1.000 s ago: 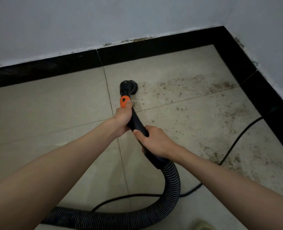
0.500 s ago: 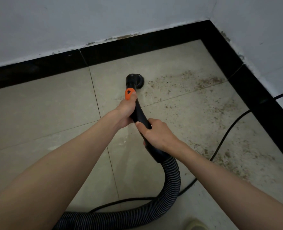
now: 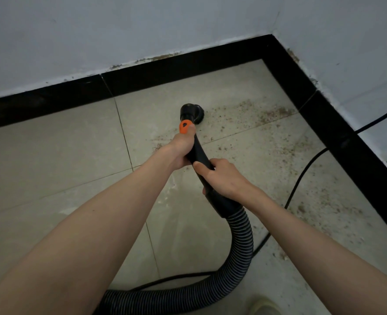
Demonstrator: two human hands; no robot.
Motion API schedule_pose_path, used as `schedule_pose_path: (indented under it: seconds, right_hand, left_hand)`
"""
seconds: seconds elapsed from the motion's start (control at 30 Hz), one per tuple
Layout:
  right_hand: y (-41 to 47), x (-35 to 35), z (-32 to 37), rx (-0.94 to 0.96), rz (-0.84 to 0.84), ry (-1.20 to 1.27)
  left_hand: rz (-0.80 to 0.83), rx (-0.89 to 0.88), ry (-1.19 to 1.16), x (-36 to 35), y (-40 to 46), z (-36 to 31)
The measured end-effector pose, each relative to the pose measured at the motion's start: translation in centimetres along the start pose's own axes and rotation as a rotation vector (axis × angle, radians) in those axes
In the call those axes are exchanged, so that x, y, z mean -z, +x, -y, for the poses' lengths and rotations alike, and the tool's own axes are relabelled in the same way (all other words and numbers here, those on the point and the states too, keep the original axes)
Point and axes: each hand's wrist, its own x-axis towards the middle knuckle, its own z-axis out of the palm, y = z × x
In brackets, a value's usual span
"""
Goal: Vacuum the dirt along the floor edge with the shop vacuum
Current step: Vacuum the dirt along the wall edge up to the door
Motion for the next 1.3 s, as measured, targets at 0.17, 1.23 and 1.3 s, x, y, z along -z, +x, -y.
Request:
schedule_pose_path:
  seconds: [0.17, 1.23, 1.3]
  right_hand:
    - [-0.1, 0.7, -0.9, 0.015, 0.006, 0.030]
    - [3.6, 11.5, -7.9, -0.063, -0.188, 0.175]
    - [4.1, 12.1, -8.1, -0.067, -0.208, 0.188]
  left_hand:
    - [-0.039, -0.003, 0.034, -1.1, 0.7, 0.2]
    - [0.078, -0.065, 0.250, -15.4, 6.0, -3.8]
    - [0.089, -0.079, 0.269, -16.2, 6.3, -4.3]
